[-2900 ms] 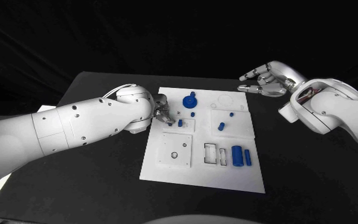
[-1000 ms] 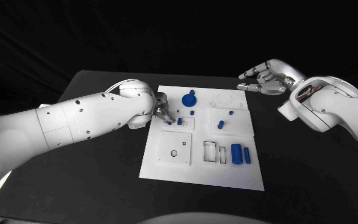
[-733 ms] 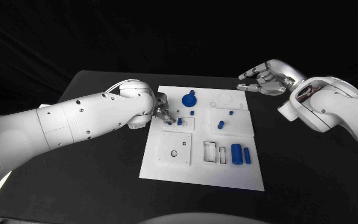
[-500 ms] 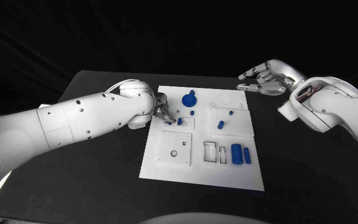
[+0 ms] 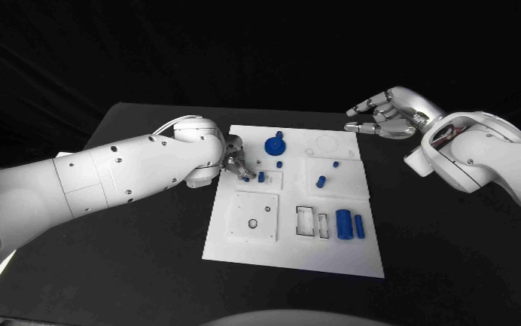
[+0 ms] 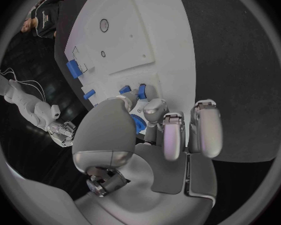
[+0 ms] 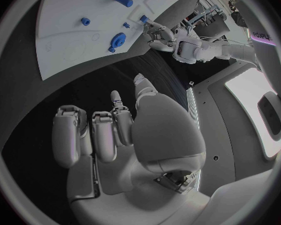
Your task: Assemble the parts on the task board
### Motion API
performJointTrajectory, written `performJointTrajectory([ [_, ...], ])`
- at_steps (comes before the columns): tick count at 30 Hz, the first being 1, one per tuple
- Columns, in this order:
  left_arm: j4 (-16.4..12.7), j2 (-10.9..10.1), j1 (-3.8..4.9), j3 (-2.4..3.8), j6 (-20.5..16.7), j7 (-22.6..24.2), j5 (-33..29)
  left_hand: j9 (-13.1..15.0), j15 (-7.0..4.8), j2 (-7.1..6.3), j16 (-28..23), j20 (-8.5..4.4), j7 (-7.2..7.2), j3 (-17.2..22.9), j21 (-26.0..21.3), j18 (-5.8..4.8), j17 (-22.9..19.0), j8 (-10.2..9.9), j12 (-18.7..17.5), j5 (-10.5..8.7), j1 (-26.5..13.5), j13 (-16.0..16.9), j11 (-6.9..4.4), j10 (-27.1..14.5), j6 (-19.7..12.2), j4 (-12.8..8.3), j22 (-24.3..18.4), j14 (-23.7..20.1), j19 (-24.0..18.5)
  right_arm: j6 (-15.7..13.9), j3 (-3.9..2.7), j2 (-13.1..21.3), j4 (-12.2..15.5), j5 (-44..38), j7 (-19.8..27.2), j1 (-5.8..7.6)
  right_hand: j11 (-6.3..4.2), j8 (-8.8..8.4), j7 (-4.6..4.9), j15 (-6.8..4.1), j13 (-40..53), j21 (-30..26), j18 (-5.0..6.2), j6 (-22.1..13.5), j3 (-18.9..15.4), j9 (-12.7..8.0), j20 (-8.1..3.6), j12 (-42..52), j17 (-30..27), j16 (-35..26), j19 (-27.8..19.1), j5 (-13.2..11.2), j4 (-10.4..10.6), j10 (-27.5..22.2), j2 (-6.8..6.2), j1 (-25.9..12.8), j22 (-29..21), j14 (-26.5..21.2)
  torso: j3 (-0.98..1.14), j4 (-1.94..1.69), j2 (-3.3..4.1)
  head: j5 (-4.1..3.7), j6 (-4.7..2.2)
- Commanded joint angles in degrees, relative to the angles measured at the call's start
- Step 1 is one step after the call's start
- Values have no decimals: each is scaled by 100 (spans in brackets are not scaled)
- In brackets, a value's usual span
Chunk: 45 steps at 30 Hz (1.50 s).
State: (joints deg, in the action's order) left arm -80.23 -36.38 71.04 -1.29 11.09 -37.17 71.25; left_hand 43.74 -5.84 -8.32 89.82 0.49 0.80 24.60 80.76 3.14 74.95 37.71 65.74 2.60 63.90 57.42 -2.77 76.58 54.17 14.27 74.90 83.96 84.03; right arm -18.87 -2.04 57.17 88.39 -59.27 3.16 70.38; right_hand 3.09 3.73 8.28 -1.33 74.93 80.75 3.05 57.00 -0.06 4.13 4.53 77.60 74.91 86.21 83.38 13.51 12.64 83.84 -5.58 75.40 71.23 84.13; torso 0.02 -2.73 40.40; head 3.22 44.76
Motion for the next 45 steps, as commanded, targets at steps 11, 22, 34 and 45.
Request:
performJointTrajectory([
  [11,54,10,-65,-49,288,-61,-91,11,-37,-111,18,-44,0,-196,34,-60,1505,3,14,37,-171,33,-25,35,53,146,491,604,281,76,0,6,23,-27,-23,-3,8,23,-12,8,664,-34,77,-32,-45,7,2,-32,786,-33,-52,-16,12,-33,59,-17,-18,424,-1,-3,0,-14,-10],
  [22,62,5,-65,-49,251,-60,-91,25,-42,-164,18,-50,-3,-388,49,-65,1505,16,34,39,-261,48,-28,48,74,236,516,604,290,87,0,7,25,-27,-24,-3,9,22,-12,8,662,-42,79,-33,-56,7,2,-36,775,-40,-57,-13,18,-35,58,-29,-32,422,-2,-2,1,-15,-6],
  [34,61,-14,-65,-46,182,-60,-91,33,-48,-139,18,-55,-11,-616,63,-69,1505,17,47,40,-407,56,-34,55,85,251,540,604,297,105,0,3,20,-27,-22,-3,9,23,-12,7,654,-56,82,-36,-109,7,2,-44,762,-51,-62,31,50,-39,62,-85,-51,418,-5,-1,3,-22,-9],
  [45,-45,-113,-65,-18,-68,-34,-302,37,-54,-132,18,-61,-14,-934,7,-55,1505,8,7,40,-553,1,-35,25,71,255,489,604,279,127,0,-9,0,-27,-26,-3,9,23,-12,7,654,-56,82,-36,-109,7,2,-44,762,-51,-62,31,50,-39,62,-85,-51,418,-8,-1,-1,-33,-2],
])
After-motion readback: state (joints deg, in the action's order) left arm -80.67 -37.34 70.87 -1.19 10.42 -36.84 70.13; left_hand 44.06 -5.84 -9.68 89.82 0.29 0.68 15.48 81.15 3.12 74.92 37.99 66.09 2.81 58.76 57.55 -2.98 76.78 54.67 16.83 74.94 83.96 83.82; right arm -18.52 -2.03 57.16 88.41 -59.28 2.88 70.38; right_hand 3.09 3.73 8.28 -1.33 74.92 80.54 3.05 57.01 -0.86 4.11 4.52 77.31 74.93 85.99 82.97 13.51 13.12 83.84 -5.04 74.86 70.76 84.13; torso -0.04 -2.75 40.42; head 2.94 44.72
